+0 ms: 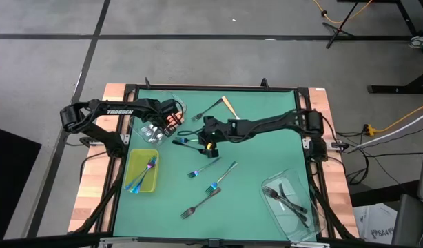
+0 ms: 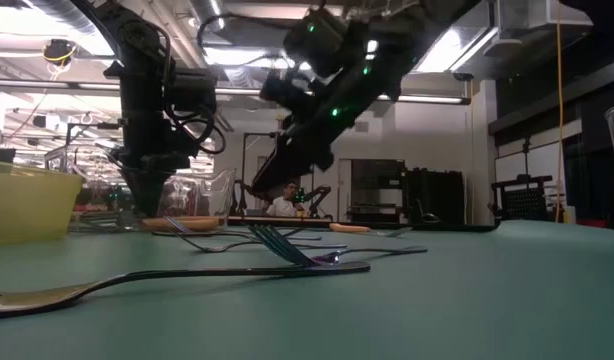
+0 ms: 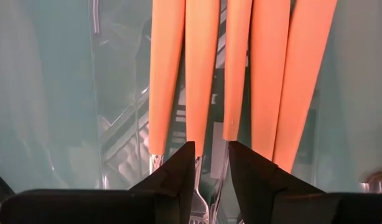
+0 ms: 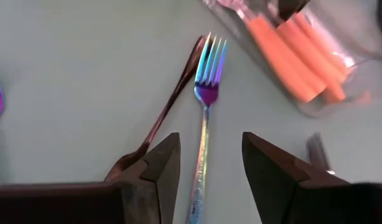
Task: Sort silverware by color (type)
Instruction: Put the blue fork in the yellow bin
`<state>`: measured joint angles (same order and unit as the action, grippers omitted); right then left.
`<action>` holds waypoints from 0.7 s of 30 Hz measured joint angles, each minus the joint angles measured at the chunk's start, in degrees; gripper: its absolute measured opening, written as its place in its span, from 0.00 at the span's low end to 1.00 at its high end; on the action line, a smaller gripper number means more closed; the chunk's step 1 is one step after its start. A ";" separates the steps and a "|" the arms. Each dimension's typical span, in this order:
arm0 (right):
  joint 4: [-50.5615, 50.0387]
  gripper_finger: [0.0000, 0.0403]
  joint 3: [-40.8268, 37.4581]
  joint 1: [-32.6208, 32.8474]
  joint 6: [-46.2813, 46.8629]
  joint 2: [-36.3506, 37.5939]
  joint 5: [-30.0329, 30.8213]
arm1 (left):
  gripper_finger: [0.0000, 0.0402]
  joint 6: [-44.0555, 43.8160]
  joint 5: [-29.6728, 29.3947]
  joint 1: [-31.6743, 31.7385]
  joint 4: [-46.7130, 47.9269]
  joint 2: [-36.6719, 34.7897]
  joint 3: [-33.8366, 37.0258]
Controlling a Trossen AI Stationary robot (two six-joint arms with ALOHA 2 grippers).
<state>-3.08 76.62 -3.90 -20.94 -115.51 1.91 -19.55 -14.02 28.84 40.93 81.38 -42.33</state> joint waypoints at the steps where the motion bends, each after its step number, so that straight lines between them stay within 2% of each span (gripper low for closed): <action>1: 0.36 0.40 0.00 0.00 0.02 -0.73 0.00 | 0.23 0.00 0.00 0.00 0.00 0.00 0.00; 11: 0.79 0.40 0.00 -2.27 1.87 -5.74 -0.33 | 0.23 -1.39 0.00 0.00 -0.10 -0.02 0.00; 21: 2.91 0.40 0.09 -4.00 2.92 -6.62 -7.97 | 0.23 -2.80 0.00 -0.02 -0.09 -0.02 -0.02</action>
<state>-0.17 76.71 -7.90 -18.02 -122.13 -6.06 -22.35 -14.02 28.82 40.84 81.36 -42.35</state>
